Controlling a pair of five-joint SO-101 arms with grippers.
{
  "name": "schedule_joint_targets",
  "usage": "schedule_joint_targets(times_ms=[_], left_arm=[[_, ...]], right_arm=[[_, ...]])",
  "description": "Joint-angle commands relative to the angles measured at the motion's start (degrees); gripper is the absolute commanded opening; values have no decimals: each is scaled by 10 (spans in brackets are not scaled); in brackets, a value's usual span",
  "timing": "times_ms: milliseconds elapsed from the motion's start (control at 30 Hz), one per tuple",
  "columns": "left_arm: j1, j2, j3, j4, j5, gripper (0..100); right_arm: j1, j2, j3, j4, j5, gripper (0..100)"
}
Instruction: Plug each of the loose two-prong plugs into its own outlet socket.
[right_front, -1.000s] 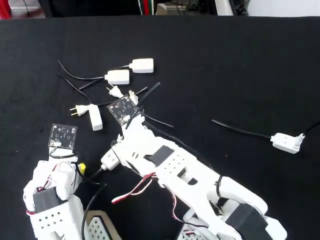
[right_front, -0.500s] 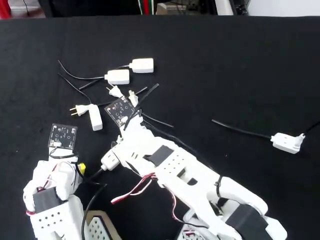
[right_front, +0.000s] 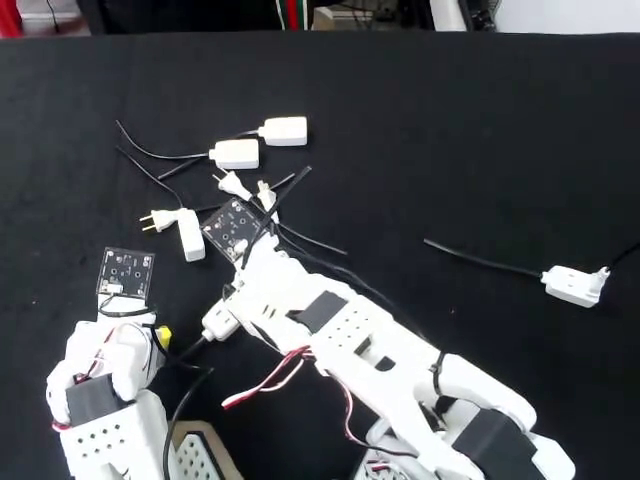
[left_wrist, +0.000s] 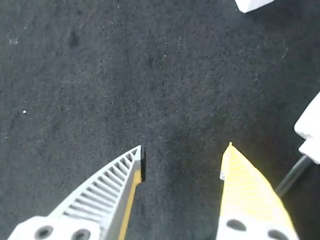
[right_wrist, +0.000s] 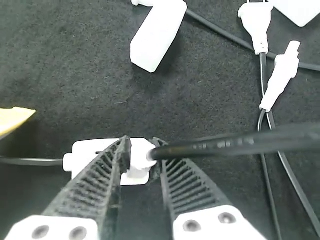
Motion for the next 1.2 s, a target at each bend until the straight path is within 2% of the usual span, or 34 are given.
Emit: schedule_joint_targets(times_ms=[0, 567, 900, 1033, 1167], left_arm=[[-1, -3, -3, 4, -6, 257], [-1, -3, -3, 4, -6, 257], [0, -3, -3, 4, -6, 257], [0, -3, -3, 4, -6, 257], [0, -3, -3, 4, -6, 257]], right_arm=[[-6, 15, 23, 18, 9, 11], [17, 15, 21, 63, -10, 11], [1, 15, 20, 65, -8, 11], [39, 11, -14, 135, 17, 11], [121, 11, -54, 223, 53, 11]])
